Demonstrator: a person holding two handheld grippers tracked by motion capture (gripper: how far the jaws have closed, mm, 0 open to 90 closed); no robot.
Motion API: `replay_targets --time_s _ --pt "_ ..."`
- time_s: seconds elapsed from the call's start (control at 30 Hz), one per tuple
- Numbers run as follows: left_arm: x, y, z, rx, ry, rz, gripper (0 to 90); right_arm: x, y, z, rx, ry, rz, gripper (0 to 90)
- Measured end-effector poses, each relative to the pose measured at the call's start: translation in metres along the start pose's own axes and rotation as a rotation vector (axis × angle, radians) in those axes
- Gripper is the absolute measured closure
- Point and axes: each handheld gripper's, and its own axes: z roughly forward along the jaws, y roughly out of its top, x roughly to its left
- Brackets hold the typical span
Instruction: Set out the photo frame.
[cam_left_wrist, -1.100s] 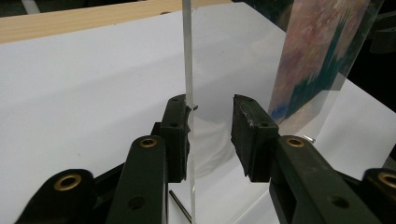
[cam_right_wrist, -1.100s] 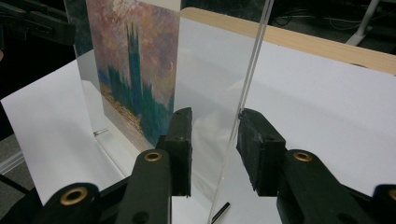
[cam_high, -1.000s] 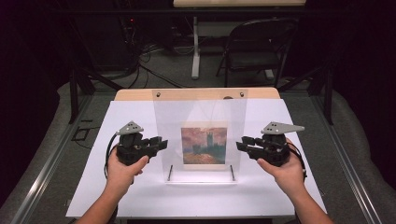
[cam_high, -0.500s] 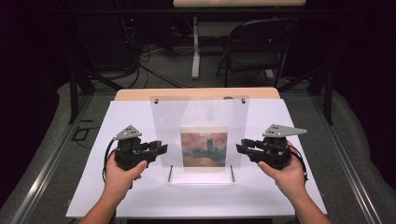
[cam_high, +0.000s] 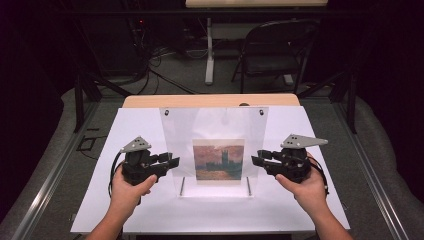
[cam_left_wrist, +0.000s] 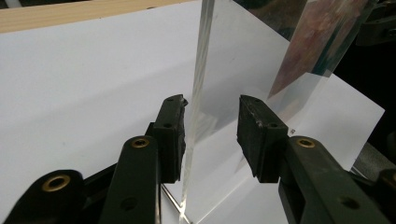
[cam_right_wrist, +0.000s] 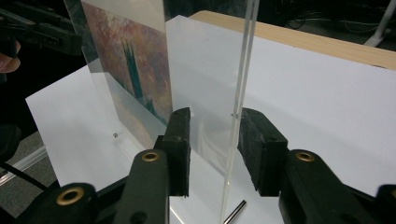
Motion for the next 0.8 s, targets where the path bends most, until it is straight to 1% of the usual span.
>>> replay_targets --time_s 0.07,0.13,0.2,0.3,0.33,0.43,0.5,0.67,0.8 --pt "0.001 -0.001 0.000 0.001 0.004 -0.004 58.4 -0.001 -0.001 -0.001 0.000 0.000 0.009 59.9" --pt "0.003 -0.002 -0.001 0.001 0.009 -0.012 54.5 -0.001 -0.002 -0.001 -0.001 -0.001 0.013 54.4" --pt "0.004 -0.003 -0.001 0.006 0.016 -0.015 50.0 -0.003 -0.004 -0.002 0.004 -0.011 0.017 47.3" --pt "0.006 -0.006 -0.001 0.009 0.023 -0.021 42.0 -0.007 -0.008 -0.001 0.007 -0.020 0.028 39.2" --pt "0.007 -0.008 -0.001 0.013 0.033 -0.020 39.9 -0.007 -0.009 -0.001 0.012 -0.025 0.030 37.4" --pt "0.008 -0.012 0.000 0.021 0.042 -0.011 35.0 -0.009 -0.014 0.000 0.011 -0.034 0.023 31.7" --pt "0.008 -0.015 -0.001 0.023 0.048 -0.008 32.5 -0.010 -0.017 0.001 0.007 -0.044 0.006 26.8" --pt "0.011 -0.025 -0.003 0.005 0.053 -0.005 30.9 -0.010 -0.025 0.000 0.015 -0.046 -0.004 24.5" --pt "0.013 -0.035 -0.003 0.004 0.068 0.000 30.9 -0.013 -0.034 0.000 0.014 -0.048 0.012 24.4"
